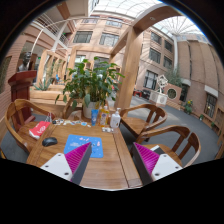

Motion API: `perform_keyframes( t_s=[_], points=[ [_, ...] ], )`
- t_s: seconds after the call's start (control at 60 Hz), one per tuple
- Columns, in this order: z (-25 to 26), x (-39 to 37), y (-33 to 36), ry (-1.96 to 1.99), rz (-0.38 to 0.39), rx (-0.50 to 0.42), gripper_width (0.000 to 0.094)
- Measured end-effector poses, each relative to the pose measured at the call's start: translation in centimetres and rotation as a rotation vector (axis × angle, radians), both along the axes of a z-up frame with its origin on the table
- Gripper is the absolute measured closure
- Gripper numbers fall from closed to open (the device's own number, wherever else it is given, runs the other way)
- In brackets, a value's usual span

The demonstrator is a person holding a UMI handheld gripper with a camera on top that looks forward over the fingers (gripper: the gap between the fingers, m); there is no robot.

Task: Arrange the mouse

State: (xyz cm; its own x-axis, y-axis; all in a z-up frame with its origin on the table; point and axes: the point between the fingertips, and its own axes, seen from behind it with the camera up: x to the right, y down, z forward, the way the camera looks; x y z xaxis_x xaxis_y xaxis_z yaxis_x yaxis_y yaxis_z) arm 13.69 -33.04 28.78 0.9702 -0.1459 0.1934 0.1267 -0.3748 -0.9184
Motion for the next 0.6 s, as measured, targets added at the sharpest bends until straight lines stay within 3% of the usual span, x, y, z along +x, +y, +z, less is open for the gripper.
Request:
perform_keyframes(
  t_s=[0.183,0.333,0.467,0.6],
  points=[
    [-7.6,-0.3,0.7,0.000,-0.015,-0.114,0.0087],
    [-15.2,-3.9,0.7,0.026,0.023,-0.211,0.0085],
    [-21.3,-10.6,1.5,0.079,0.104,-0.289,0.0082],
    [-24.5,-18.7,3.6,0.129,0.211,-0.299,0.0083]
  ],
)
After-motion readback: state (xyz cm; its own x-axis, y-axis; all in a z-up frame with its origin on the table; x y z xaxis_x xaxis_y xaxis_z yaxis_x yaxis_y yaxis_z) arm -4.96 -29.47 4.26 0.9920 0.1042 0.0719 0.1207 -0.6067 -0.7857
